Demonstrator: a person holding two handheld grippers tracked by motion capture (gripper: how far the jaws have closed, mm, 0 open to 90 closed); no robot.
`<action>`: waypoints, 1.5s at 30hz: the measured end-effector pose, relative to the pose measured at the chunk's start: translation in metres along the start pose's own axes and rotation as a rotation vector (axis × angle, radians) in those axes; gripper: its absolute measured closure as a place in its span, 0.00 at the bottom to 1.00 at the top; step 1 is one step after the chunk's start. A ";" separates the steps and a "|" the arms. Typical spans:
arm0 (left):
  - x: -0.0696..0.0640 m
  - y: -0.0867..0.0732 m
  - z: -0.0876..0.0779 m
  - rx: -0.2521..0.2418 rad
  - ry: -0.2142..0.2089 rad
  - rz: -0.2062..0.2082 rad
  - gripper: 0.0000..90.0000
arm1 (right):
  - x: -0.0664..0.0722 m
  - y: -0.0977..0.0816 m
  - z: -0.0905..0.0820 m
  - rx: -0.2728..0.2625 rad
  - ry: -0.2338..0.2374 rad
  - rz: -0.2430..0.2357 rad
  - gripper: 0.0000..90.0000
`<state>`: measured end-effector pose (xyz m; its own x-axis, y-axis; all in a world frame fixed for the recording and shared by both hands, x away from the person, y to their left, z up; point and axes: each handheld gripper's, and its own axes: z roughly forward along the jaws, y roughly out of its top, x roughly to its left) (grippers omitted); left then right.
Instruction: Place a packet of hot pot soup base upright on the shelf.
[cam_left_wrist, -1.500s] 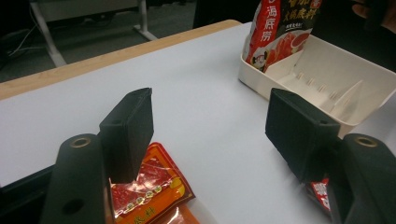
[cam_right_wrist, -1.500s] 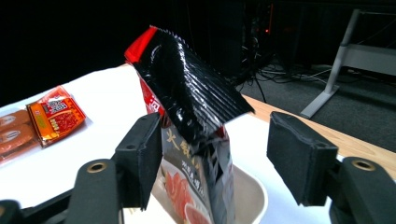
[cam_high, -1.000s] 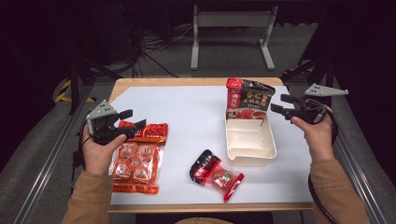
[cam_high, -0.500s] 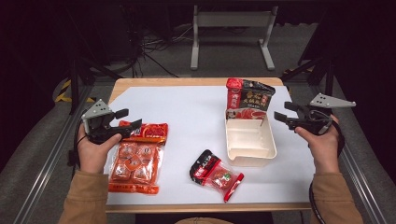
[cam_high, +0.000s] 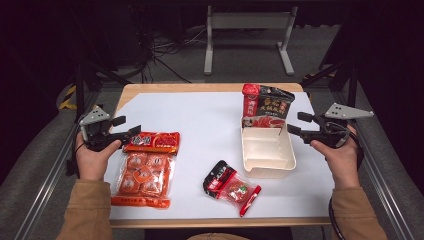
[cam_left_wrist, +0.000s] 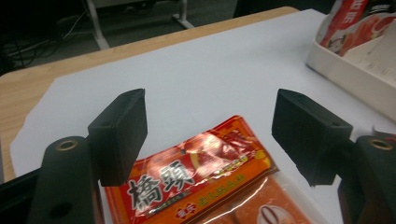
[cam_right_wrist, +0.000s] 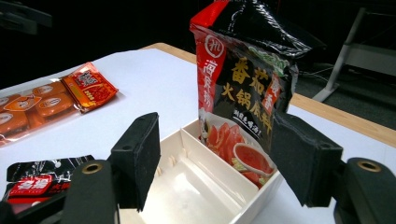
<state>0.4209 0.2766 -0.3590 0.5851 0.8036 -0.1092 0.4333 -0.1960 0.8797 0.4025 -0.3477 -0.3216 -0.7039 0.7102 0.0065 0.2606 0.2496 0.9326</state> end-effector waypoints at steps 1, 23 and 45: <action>0.004 -0.003 0.002 0.004 0.003 -0.011 0.31 | 0.001 0.000 0.000 -0.001 0.002 0.001 0.38; 0.052 -0.042 0.038 0.165 0.068 -0.152 0.31 | 0.003 -0.004 0.009 0.020 0.019 0.000 0.37; 0.062 -0.054 0.062 0.293 0.037 -0.232 0.28 | 0.004 -0.007 0.014 0.037 0.025 0.005 0.37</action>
<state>0.4765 0.3020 -0.4418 0.4256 0.8642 -0.2684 0.7325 -0.1548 0.6630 0.4069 -0.3373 -0.3334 -0.7188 0.6949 0.0210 0.2883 0.2705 0.9185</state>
